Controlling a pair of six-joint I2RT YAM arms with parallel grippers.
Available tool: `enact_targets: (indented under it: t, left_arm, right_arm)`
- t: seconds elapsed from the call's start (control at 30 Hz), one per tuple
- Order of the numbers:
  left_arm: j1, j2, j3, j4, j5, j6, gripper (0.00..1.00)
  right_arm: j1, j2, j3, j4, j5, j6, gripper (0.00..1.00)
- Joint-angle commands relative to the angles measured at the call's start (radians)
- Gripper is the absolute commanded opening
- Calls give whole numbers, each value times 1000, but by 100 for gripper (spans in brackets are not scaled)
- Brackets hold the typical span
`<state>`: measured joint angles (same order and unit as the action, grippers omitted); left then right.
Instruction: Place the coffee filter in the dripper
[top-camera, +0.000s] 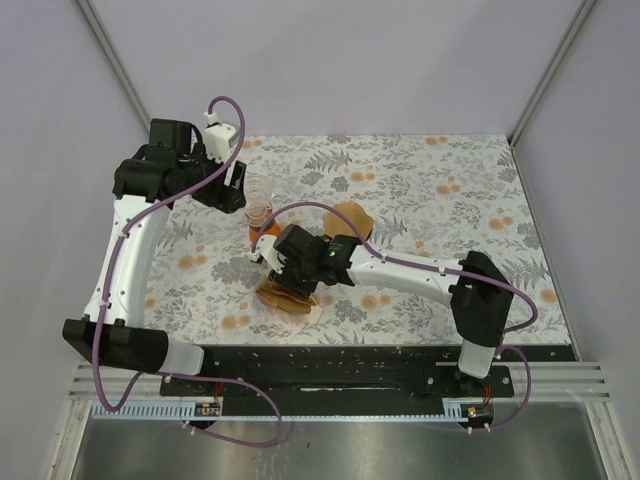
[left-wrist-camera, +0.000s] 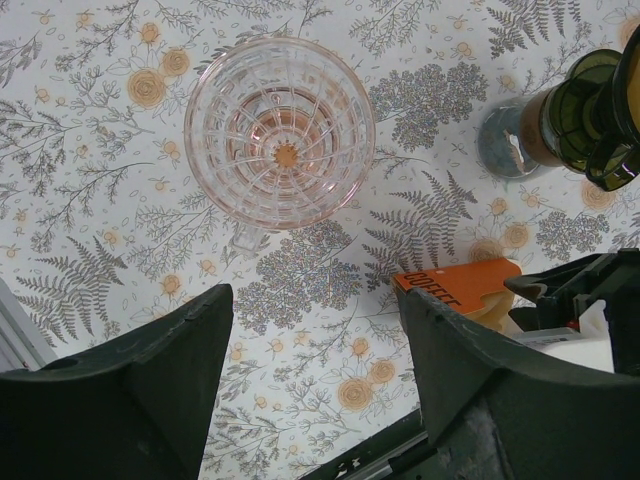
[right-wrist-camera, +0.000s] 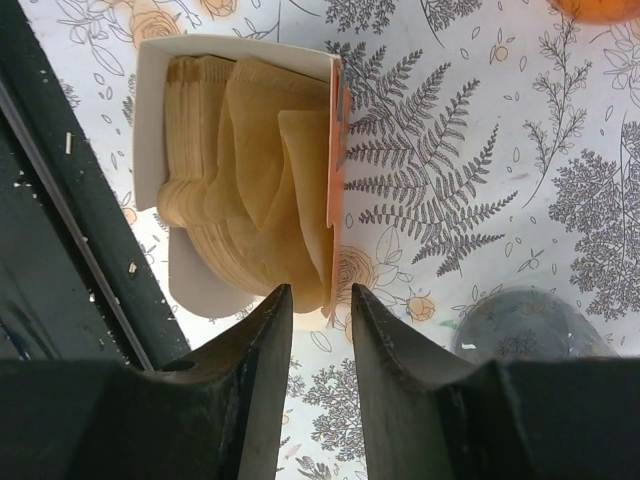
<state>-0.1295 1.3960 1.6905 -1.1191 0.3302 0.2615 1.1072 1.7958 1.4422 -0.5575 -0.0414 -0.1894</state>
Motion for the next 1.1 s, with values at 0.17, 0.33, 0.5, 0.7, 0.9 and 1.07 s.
enact_targets:
  t: [0.17,0.33,0.5,0.7,0.9,1.07]
  left_arm:
    - [11,-2,-14,42,32,-8,73]
    - [11,0,-12,41,35,-7,73]
    - [11,0,-12,41,38,-5,73]
    - [13,0,-14,39,40,-4,73]
    - [13,1,-11,39,38,-2,74]
    - [13,4,-12,39,43,-1,74]
  right_arm:
    - [11,33,52,44,57,1,36]
    - [11,56,57,53,44,2,32]
    - [11,60,66,48,6,7,24]
    - [11,25,87,13,-3,18,12]
    - [11,-27,87,-10,-32,22,5]
    - [11,-50,98,-39,-41,16,3]
